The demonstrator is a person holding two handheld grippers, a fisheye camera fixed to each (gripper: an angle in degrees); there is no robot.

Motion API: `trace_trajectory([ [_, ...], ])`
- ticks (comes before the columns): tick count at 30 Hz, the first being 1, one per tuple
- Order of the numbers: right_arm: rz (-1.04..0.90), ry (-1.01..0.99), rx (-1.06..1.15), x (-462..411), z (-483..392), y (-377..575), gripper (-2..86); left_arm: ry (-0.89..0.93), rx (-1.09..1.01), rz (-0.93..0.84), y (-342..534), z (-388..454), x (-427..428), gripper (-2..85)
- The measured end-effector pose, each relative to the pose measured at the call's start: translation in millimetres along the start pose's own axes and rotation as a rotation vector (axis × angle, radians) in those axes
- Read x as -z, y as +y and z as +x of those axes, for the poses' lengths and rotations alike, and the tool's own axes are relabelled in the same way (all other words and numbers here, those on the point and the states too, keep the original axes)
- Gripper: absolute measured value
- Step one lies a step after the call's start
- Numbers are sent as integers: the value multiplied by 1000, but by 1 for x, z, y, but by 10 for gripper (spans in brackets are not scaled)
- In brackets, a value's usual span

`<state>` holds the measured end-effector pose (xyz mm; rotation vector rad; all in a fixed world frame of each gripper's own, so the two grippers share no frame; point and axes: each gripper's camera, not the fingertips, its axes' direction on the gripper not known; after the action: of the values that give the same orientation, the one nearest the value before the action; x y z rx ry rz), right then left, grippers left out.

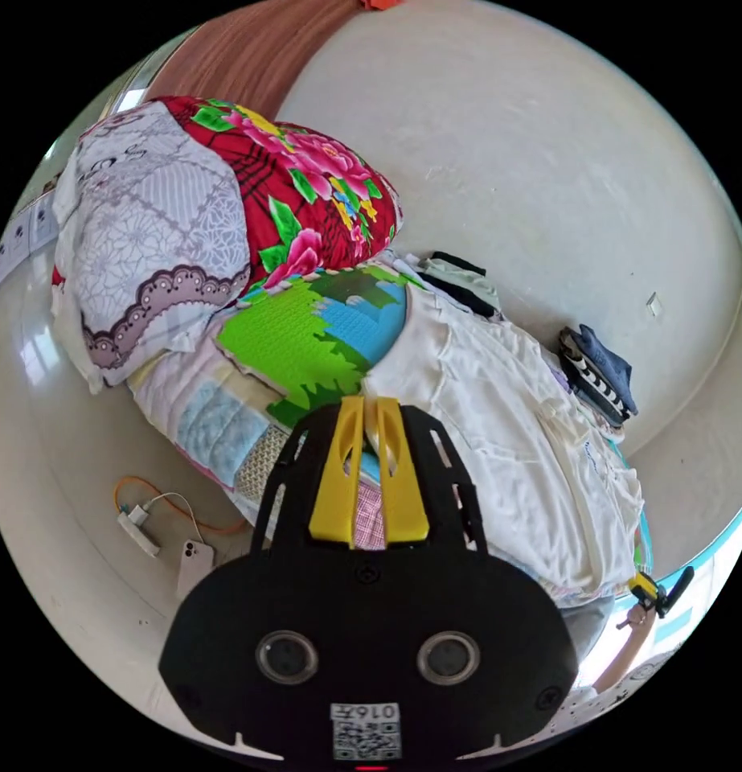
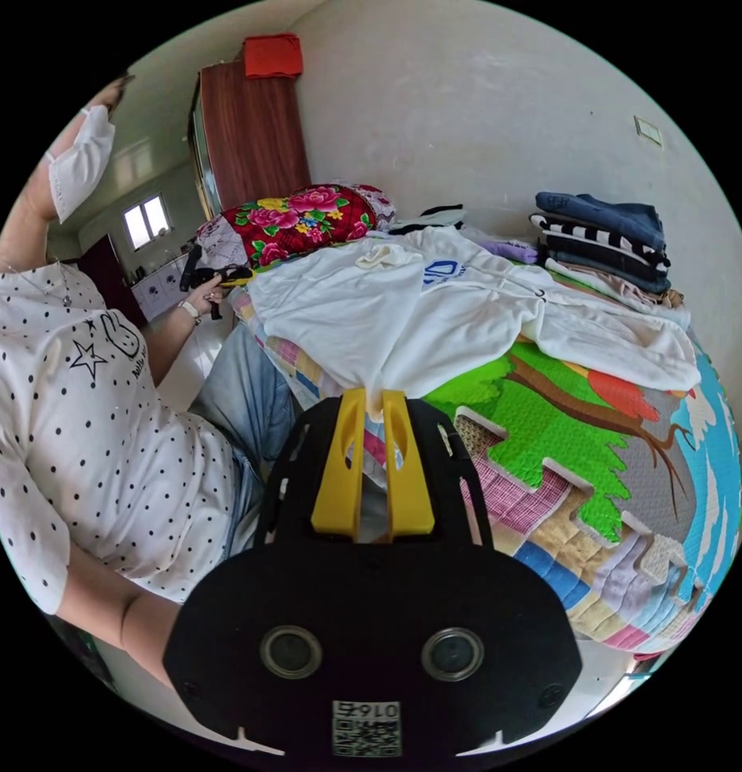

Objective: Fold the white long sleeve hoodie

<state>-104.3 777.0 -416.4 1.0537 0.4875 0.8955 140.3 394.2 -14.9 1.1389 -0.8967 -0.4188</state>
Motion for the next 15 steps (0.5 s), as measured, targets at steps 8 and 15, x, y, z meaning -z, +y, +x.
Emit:
trace_trajectory([
  [8, -25, 2, -1, -12, 24, -7, 27, -62, 17, -47, -3, -24, 12, 1],
  [15, -25, -17, 4, -19, 47, -12, 30, -72, 49, 34, 4, -20, 29, 8],
])
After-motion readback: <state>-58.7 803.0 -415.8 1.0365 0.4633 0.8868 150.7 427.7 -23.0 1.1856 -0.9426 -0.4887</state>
